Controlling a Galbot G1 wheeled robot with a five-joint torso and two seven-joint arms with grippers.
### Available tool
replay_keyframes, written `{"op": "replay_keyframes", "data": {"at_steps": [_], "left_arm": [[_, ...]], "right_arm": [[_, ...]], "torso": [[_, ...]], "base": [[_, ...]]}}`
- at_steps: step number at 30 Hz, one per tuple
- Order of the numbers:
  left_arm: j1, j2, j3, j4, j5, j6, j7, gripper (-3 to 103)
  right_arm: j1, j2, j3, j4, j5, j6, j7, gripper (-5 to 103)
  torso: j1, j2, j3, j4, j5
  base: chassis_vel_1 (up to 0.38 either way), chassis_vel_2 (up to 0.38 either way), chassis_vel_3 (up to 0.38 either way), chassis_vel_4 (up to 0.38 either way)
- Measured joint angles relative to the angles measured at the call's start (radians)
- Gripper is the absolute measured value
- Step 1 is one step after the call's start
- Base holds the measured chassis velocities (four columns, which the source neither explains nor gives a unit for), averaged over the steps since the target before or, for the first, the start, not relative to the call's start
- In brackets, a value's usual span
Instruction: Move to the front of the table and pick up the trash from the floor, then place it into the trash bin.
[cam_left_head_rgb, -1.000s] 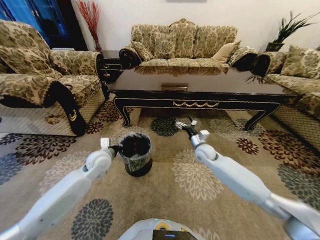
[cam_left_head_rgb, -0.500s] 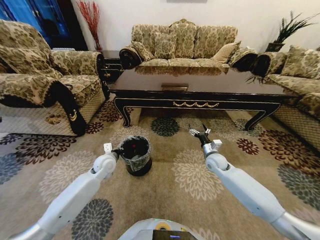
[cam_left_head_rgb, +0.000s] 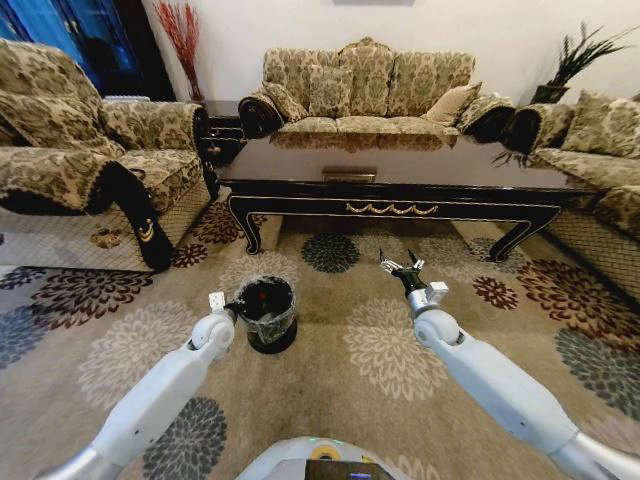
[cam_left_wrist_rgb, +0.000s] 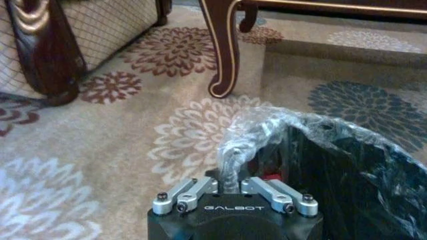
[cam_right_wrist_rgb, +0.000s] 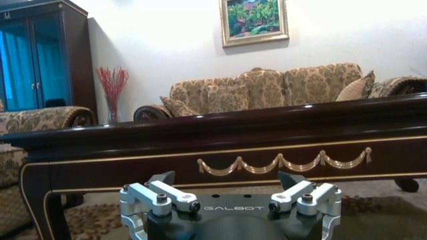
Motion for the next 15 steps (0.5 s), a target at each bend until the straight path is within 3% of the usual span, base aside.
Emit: {"op": "replay_keyframes", "data": {"at_steps": [2, 6, 10, 15], "left_arm": [[0.006, 0.007, -0.006, -0.013, -0.003, 0.002, -0.01, 17], [0.036, 0.06, -0.052, -0.082, -0.032, 0.035, -0.078, 39], [0.058, 0.092, -0.075, -0.129, -0.039, 0.035, -0.096, 44], [0.195, 0.163, -0.247, -0.439, -0.057, -0.005, -0.123, 72]], "right_arm": [[-0.003, -0.002, 0.003, 0.004, 0.001, -0.001, 0.0, 100], [-0.024, -0.014, 0.032, 0.025, 0.006, -0.005, 0.0, 100], [-0.03, -0.017, 0.044, 0.032, 0.006, -0.006, -0.001, 100], [-0.057, -0.014, 0.093, 0.043, 0.011, -0.008, -0.006, 100]], "torso": [[0.0, 0.0, 0.0, -0.0002, -0.0004], [0.0, 0.0, 0.0, -0.0005, -0.0005], [0.0, 0.0, 0.0, -0.0004, -0.0007], [0.0, 0.0, 0.0, -0.0007, -0.0002]], "base": [[0.0, 0.0, 0.0, 0.0], [0.0, 0.0, 0.0, 0.0], [0.0, 0.0, 0.0, 0.0], [0.0, 0.0, 0.0, 0.0]]}}
